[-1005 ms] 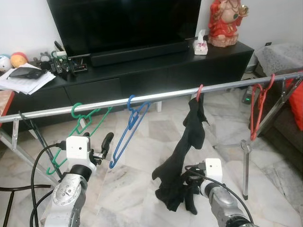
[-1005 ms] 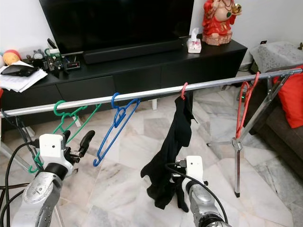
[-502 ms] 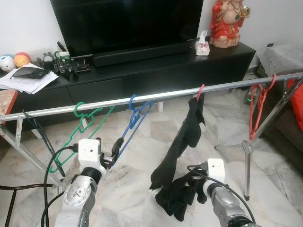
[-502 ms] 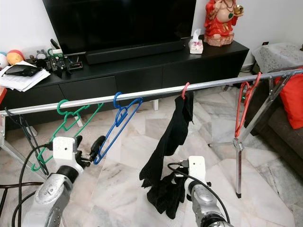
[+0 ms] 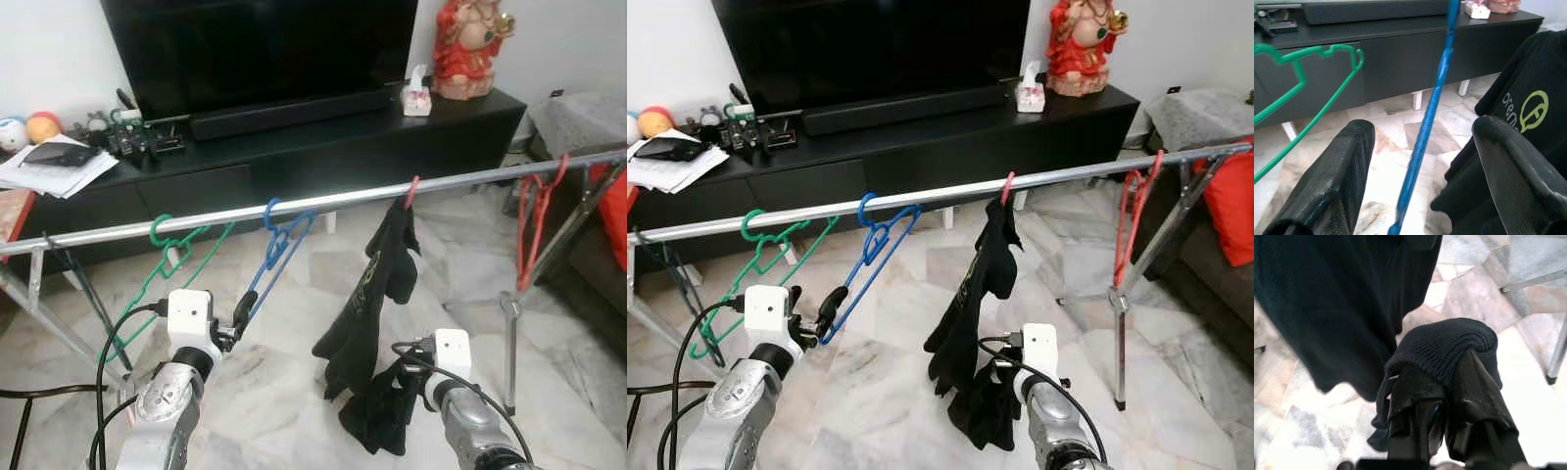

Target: Hang hanger

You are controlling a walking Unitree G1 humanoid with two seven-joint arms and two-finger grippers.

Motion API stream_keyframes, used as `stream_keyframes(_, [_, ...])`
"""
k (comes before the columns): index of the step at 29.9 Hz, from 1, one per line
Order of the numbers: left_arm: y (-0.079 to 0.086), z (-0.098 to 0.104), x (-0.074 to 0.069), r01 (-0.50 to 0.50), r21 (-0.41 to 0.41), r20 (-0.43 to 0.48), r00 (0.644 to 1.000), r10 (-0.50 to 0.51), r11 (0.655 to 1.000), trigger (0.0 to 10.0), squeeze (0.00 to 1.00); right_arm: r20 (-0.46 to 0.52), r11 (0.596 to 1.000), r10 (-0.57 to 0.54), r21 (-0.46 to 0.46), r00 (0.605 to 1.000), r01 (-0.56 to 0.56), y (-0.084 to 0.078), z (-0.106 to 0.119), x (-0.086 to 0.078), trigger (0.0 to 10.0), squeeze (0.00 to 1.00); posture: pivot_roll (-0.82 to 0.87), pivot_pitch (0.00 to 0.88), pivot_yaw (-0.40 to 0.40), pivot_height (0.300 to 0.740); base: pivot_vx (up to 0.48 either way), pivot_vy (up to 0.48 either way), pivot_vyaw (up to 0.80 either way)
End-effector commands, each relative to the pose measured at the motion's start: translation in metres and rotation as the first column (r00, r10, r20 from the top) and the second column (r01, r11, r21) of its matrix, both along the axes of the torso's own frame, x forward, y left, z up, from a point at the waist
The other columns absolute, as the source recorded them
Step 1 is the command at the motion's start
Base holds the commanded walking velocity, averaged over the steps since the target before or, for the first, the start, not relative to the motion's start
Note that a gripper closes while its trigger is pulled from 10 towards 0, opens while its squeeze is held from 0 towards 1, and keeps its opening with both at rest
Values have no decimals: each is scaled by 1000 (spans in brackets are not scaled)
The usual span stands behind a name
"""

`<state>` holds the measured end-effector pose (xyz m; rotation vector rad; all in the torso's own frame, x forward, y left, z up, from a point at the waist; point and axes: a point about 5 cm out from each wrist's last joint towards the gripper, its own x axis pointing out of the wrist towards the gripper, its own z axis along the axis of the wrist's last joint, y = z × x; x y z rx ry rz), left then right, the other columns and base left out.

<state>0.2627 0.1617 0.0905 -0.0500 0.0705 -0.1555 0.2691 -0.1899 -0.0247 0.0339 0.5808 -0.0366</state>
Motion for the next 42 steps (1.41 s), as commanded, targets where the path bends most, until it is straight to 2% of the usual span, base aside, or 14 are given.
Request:
stream_keyframes(1, [0, 3, 2, 3, 22, 14, 1000, -3, 1000, 10000, 0, 18, 1000, -24, 1, 1000, 24, -2, 4, 4, 10000, 0, -125, 0, 34, 740, 285, 0, 0])
stream_keyframes(8, [0, 2, 2, 8, 27, 15, 1000, -8, 1000, 10000, 0, 9, 999, -35, -19, 999, 35, -4, 4, 4, 10000, 0, -124, 0, 36, 740, 294, 0, -725])
stream_keyframes(16, [0, 3, 2, 7, 32, 18, 1000, -8, 999, 10000, 0, 23, 999, -33, -3, 999, 33, -3, 5, 5, 10000, 0, -125, 0, 37, 740, 219, 0, 0])
stream_keyframes(24, [16, 3, -5, -9, 75, 2, 1000, 9, 997, 10000, 0, 37, 1000, -25, 7, 999, 25, 0, 7, 7, 10000, 0, -120, 0, 39, 740, 0, 0, 0])
stream_keyframes(27, [22, -4, -8, 16, 107, -50, 999, -10, 994, 10000, 0, 39, 1000, -16, 11, 999, 15, 1, 7, 8, 10000, 0, -120, 0, 39, 740, 0, 0, 0])
stream_keyframes(30, [22, -5, -8, 19, 112, -56, 998, -13, 993, 10000, 0, 39, 1000, -15, 11, 999, 15, 2, 7, 8, 10000, 0, -120, 0, 39, 740, 0, 0, 0])
stream_keyframes(33, [23, -10, -1, 47, 163, -99, 995, -31, 986, 10000, 0, 45, 1000, -14, 13, 999, 13, 3, 8, 9, 10000, 0, -122, 0, 43, 740, 0, 0, 0])
stream_keyframes(37, [21, -10, 5, 69, 150, -99, 994, -55, 986, 10000, 0, 47, 1000, -14, 15, 999, 13, 3, 8, 9, 10000, 0, -126, 0, 45, 740, 0, 0, 0])
stream_keyframes(41, [16, -7, 18, 123, 158, -95, 989, -109, 980, 10000, 0, 53, 1000, -15, 21, 999, 13, 4, 9, 9, 10000, 0, -133, 0, 50, 740, 0, 0, 0])
stream_keyframes(42, [15, -6, 24, 153, 182, -98, 986, -137, 971, 10000, 0, 52, 1000, -17, 21, 998, 15, 4, 9, 9, 10000, 0, -131, 0, 51, 740, 0, 0, 0])
